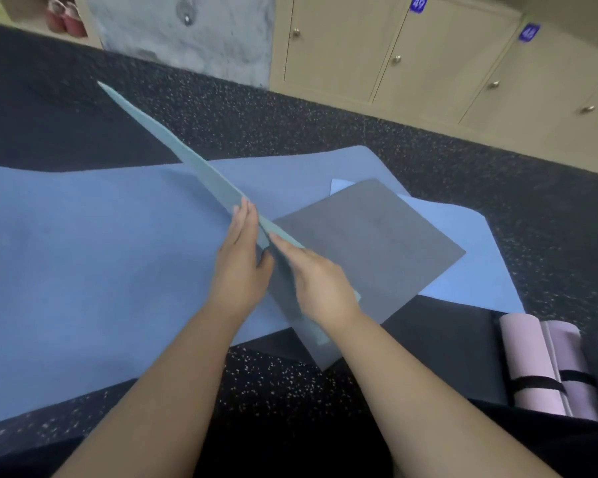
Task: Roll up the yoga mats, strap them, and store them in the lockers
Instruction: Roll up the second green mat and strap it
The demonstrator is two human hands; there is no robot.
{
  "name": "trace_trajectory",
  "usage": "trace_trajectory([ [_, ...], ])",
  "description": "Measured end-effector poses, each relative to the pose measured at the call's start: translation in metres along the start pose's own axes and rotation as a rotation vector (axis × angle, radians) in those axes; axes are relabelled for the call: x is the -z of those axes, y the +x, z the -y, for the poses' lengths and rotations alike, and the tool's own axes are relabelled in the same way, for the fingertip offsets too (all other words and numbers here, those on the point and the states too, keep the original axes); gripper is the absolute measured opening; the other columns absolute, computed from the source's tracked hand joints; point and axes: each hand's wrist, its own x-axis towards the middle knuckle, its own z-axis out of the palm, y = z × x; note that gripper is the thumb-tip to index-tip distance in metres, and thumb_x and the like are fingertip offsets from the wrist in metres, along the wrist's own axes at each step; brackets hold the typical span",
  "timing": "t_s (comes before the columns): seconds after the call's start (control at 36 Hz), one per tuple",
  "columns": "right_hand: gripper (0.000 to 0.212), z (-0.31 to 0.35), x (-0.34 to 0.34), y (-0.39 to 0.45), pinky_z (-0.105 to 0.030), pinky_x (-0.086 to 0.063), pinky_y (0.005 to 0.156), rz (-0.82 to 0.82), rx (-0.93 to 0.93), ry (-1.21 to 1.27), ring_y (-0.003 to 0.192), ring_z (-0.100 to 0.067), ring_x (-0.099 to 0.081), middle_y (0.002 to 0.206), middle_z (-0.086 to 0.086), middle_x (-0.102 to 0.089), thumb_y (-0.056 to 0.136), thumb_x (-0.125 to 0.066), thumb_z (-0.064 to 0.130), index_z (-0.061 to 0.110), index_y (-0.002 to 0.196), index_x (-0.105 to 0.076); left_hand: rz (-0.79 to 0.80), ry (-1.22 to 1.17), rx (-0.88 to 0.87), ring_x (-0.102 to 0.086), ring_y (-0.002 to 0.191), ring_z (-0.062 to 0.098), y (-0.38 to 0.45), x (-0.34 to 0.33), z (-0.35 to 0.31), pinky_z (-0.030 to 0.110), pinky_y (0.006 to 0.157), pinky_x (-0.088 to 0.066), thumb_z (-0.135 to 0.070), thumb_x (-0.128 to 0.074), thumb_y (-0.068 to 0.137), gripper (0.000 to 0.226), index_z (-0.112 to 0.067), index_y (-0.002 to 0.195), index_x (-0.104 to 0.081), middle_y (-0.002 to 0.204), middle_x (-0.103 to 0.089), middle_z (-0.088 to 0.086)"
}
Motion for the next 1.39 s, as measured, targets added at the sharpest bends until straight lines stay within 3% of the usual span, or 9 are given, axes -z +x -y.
trace_trajectory([
  [0.11,0.066,0.011,0.004,0.003,-0.019,-0.038,0.083,-0.025,0.037,0.024,0.114,-0.018,-0.055,0.132,0.001,-0.059,0.094,-0.040,-0.002,0.034,0.149,-0.034,-0.018,-0.068,-0.017,-0.009,0.142,-0.007,0.005,0.014,-0.006,-0.006,0.098,-0.006,-0.005,-0.050,0.097,0.066,-0.015,0.153,-0.016,0.159,0.000,-0.010],
  [0.28,0.068,0.011,0.009,0.004,-0.035,-0.047,0.093,-0.065,0.016,0.064,0.116,-0.019,-0.056,0.134,0.002,-0.059,0.092,-0.039,-0.006,0.036,0.145,-0.041,0.067,-0.132,0.106,-0.014,0.146,0.008,-0.006,0.016,0.001,0.017,0.097,-0.025,-0.011,-0.050,0.099,0.047,-0.036,0.138,-0.042,0.161,-0.011,0.002],
  [0.33,0.066,0.010,0.008,0.003,-0.025,-0.044,0.091,-0.064,0.021,0.075,0.113,-0.015,-0.056,0.130,0.004,-0.061,0.092,-0.040,-0.006,0.037,0.142,-0.045,0.029,-0.129,0.098,-0.044,0.126,0.014,-0.003,0.015,0.002,0.023,0.091,-0.036,-0.013,-0.051,0.098,0.025,-0.029,0.118,-0.052,0.136,-0.048,-0.004],
  [0.44,0.071,0.014,0.003,0.004,-0.017,-0.039,0.081,-0.052,0.037,0.095,0.104,-0.011,-0.055,0.123,0.002,-0.063,0.089,-0.040,-0.009,0.038,0.143,-0.043,-0.072,-0.051,0.103,-0.046,0.081,0.012,0.004,0.022,-0.003,0.019,0.063,-0.029,-0.009,-0.047,0.099,0.010,-0.011,0.104,-0.056,0.099,-0.053,-0.008],
  [0.61,0.065,0.021,-0.004,0.015,-0.030,-0.046,0.099,-0.081,0.061,0.214,0.119,-0.011,-0.056,0.133,0.010,-0.060,0.093,-0.038,-0.005,0.038,0.140,-0.049,-0.055,0.050,0.028,-0.052,0.103,0.025,0.010,0.035,0.000,0.026,0.070,-0.033,-0.005,-0.042,0.099,0.011,-0.012,0.098,-0.050,0.117,-0.054,0.004],
  [0.72,0.056,0.033,-0.001,0.021,-0.012,-0.039,0.100,-0.130,0.049,0.423,0.116,0.013,-0.050,0.126,0.031,-0.052,0.100,-0.039,0.000,0.044,0.134,-0.047,-0.042,0.137,0.067,-0.031,0.141,0.019,0.017,0.053,-0.015,0.024,0.077,-0.026,-0.007,-0.037,0.101,0.013,-0.010,0.105,-0.050,0.156,-0.030,0.005],
  [1.0,0.060,0.060,0.015,0.030,-0.007,-0.033,0.103,-0.225,0.015,0.776,0.121,0.017,-0.045,0.124,0.032,-0.052,0.099,-0.044,-0.003,0.053,0.117,-0.049,-0.198,0.247,-0.209,-0.025,0.145,0.021,0.037,0.079,-0.045,0.050,0.083,-0.043,0.011,-0.046,0.090,0.025,-0.012,0.096,-0.052,0.126,-0.057,0.006],
  [1.17,0.059,0.053,0.015,0.024,-0.003,-0.031,0.101,-0.249,-0.047,0.790,0.120,0.021,-0.041,0.131,0.028,-0.048,0.099,-0.043,-0.002,0.053,0.120,-0.045,-0.126,0.245,-0.175,-0.010,0.148,0.012,0.039,0.063,-0.048,0.056,0.112,-0.024,0.014,-0.043,0.087,0.048,-0.025,0.112,-0.050,0.153,-0.033,-0.016],
  [1.39,0.058,0.024,0.016,0.017,-0.009,-0.040,0.096,-0.324,-0.207,0.666,0.112,0.013,-0.053,0.129,0.023,-0.056,0.099,-0.040,0.000,0.041,0.138,-0.045,0.169,0.361,-0.026,0.006,0.149,0.012,0.025,0.037,-0.032,0.055,0.117,-0.006,-0.014,-0.047,0.099,0.084,-0.058,0.137,0.014,0.161,-0.007,-0.015],
])
